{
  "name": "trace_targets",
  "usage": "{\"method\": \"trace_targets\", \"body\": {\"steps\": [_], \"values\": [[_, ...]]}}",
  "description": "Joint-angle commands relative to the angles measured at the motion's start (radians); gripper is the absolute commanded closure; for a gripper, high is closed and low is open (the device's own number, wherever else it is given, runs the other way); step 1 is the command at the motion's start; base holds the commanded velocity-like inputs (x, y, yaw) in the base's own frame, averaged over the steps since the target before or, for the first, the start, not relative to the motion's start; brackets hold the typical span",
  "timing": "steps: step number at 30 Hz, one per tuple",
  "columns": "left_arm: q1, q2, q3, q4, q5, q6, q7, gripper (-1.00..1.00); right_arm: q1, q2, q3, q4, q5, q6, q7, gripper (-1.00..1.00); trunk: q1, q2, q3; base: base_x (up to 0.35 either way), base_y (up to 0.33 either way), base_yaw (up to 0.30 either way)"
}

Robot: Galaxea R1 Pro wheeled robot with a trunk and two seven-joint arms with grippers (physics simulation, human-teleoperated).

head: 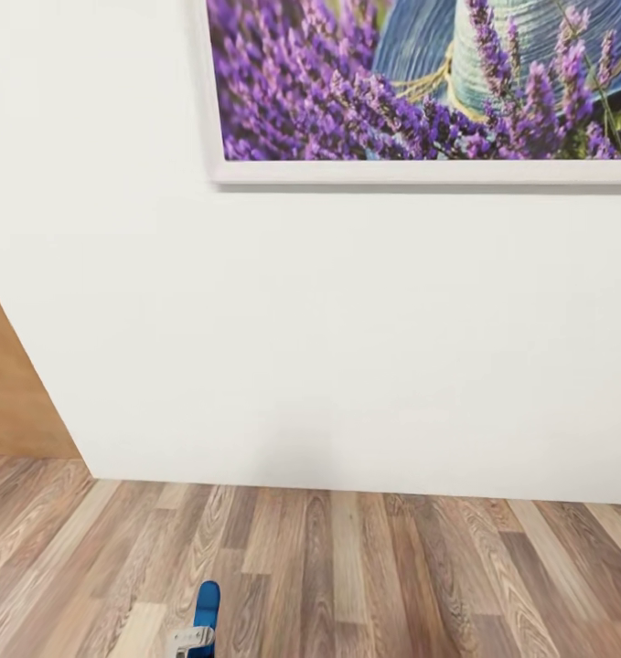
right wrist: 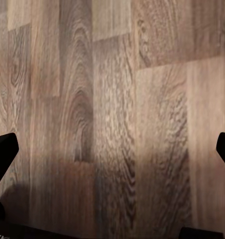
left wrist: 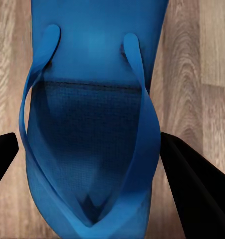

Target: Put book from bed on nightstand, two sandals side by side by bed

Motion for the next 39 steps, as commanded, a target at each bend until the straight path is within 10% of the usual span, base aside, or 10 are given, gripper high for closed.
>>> {"method": "trace_targets", "body": {"steps": [1,39], "values": [[-0.001,0.0,0.006,0.001,-0.002,-0.002,-0.004,1.0,-0.001,0.0,-0.003,0.0,-0.009,0.007,0.006,-1.0,0.0,0.0,-0.001,0.316,-0.103,0.0],[-0.001,0.0,0.008,0.001,-0.002,-0.002,-0.004,1.0,-0.001,0.0,-0.003,0.0,-0.009,0.007,0.006,-1.0,0.0,0.0,-0.001,0.177,-0.007,0.216]]}}
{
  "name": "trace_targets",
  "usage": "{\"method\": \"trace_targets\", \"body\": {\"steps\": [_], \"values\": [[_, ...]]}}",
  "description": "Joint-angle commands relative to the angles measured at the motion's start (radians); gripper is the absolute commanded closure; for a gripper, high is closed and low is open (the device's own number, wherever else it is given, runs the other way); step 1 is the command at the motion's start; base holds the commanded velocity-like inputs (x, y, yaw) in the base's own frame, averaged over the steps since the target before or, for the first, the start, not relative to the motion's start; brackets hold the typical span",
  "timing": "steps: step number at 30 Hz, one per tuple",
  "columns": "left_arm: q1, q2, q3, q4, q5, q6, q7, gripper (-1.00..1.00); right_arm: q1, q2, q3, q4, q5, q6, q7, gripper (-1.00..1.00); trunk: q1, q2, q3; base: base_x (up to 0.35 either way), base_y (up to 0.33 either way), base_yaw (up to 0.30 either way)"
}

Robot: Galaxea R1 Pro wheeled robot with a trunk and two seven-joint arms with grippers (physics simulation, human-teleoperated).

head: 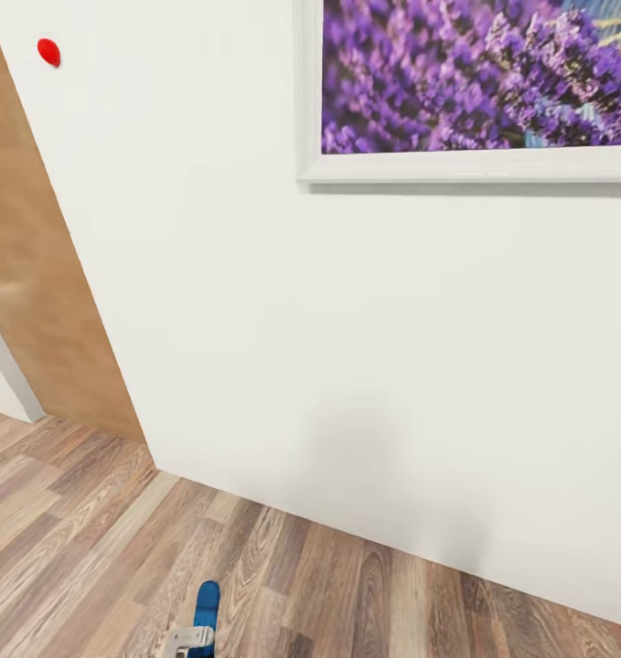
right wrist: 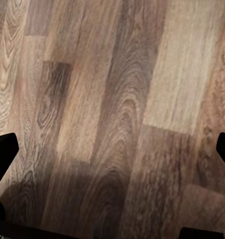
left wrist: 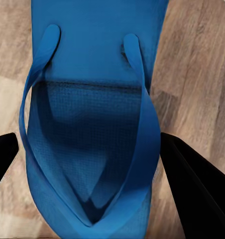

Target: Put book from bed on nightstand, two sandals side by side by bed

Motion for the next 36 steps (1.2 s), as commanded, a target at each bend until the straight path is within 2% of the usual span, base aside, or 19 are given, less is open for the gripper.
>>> {"method": "trace_targets", "body": {"steps": [1,14,23,36], "values": [[-0.001,0.0,0.006,0.002,-0.002,-0.002,-0.004,1.0,0.0,0.0,-0.003,0.0,-0.008,0.007,0.006,-1.0,0.0,0.0,-0.001,0.005,0.0,0.291],[-0.001,0.0,0.006,0.002,-0.002,-0.002,-0.004,1.0,0.0,0.0,-0.002,0.0,-0.008,0.007,0.006,-1.0,0.0,0.0,-0.001,0.004,0.0,0.291],[-0.001,0.0,0.006,0.002,-0.002,-0.002,-0.004,1.0,0.0,0.001,-0.003,0.0,-0.007,0.007,0.006,-1.0,0.0,0.0,-0.001,0.241,0.0,0.292],[-0.001,0.0,0.006,0.003,-0.002,-0.002,-0.004,1.0,0.0,0.002,-0.002,0.0,-0.007,0.007,0.006,-1.0,0.0,0.0,-0.001,0.021,0.0,0.292]]}}
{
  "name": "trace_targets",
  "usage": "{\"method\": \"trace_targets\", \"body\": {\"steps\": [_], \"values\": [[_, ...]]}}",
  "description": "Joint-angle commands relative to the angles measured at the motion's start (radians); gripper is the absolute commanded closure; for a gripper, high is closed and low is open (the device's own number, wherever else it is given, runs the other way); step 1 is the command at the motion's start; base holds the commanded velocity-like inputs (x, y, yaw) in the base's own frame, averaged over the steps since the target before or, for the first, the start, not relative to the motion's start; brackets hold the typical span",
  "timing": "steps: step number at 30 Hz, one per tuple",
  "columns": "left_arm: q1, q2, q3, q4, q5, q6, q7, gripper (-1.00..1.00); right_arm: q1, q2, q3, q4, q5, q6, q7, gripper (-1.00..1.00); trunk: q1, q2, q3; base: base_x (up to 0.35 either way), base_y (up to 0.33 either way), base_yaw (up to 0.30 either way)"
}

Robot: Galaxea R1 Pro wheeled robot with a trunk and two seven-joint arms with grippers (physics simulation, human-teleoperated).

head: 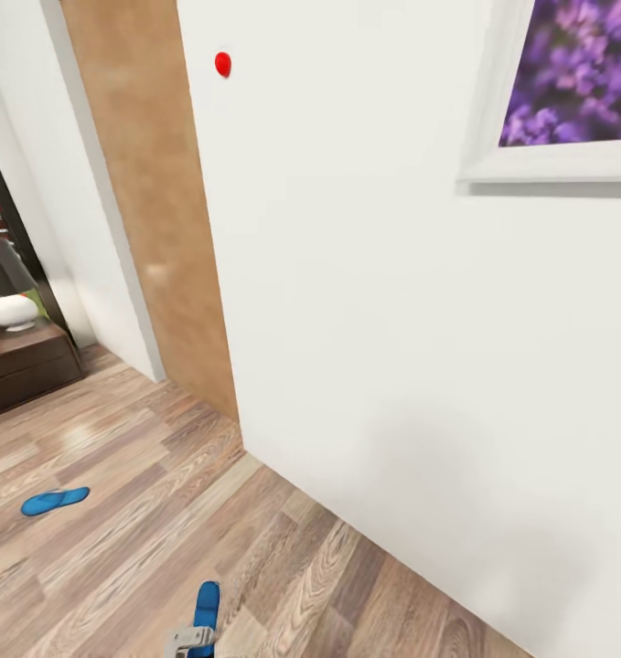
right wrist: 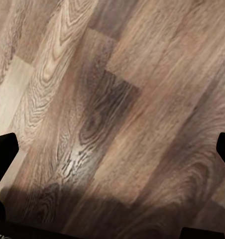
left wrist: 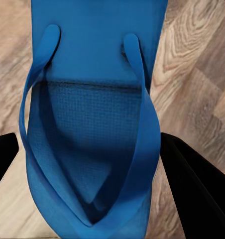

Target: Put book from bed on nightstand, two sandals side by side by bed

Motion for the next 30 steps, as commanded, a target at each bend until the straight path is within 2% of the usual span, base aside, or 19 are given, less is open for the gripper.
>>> {"method": "trace_targets", "body": {"steps": [1,7,16,30], "values": [[-0.001,0.0,0.006,0.002,-0.002,-0.002,-0.004,1.0,0.0,0.0,-0.003,0.0,-0.009,0.007,0.006,-1.0,0.0,0.0,-0.001,0.0,0.0,0.292],[-0.001,0.0,0.006,0.002,-0.002,-0.002,-0.004,1.0,0.0,0.0,-0.003,0.0,-0.009,0.007,0.006,-1.0,0.0,0.0,-0.001,0.004,0.0,0.292],[-0.001,0.0,0.006,0.001,-0.002,-0.002,-0.004,1.0,0.0,0.0,-0.003,0.0,-0.009,0.007,0.006,-1.0,0.0,0.0,-0.001,0.243,0.0,0.292],[-0.001,0.0,0.006,0.001,-0.002,-0.002,-0.004,1.0,0.0,0.0,-0.003,0.0,-0.009,0.007,0.006,-1.0,0.0,0.0,-0.001,0.012,0.0,0.291]]}}
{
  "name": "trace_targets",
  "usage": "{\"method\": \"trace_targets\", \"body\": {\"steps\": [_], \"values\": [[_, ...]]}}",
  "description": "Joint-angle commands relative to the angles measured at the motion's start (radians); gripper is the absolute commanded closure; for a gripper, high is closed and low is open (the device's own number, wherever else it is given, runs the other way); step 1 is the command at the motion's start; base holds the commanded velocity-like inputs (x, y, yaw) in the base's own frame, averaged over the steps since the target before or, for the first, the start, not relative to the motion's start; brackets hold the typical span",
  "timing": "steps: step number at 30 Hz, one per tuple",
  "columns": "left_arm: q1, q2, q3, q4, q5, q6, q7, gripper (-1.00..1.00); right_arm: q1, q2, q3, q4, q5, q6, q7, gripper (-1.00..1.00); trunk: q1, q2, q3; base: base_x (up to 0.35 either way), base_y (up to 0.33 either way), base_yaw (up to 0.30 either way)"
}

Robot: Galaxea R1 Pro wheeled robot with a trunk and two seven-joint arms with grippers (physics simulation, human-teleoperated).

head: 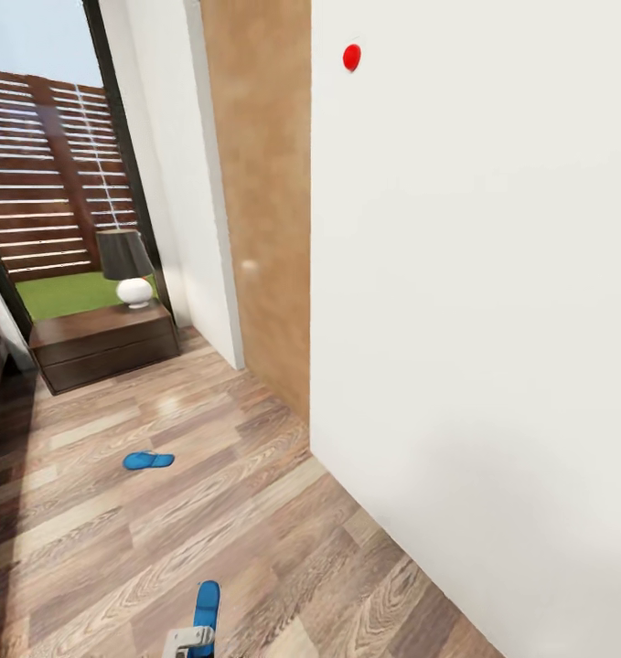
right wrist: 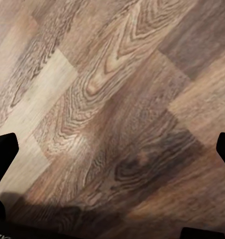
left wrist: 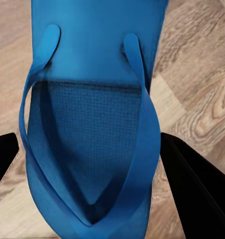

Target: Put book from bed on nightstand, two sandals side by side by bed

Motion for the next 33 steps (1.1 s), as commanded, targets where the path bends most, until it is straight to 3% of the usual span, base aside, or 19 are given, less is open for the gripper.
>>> {"method": "trace_targets", "body": {"steps": [1,12,33], "values": [[-0.001,0.0,0.006,0.002,-0.002,-0.002,-0.004,1.0,0.0,0.0,-0.003,0.0,-0.009,0.007,0.006,-1.0,0.0,0.0,-0.001,0.066,0.0,0.292],[-0.001,0.0,0.006,0.002,-0.002,-0.002,-0.004,1.0,0.0,0.0,-0.003,0.0,-0.009,0.007,0.006,-1.0,0.0,0.0,-0.001,0.233,0.0,0.292],[-0.001,0.0,0.005,0.003,-0.002,-0.002,-0.004,1.0,0.0,0.0,-0.003,0.0,-0.009,0.007,0.006,-1.0,0.0,0.0,-0.001,0.019,0.0,0.292]]}}
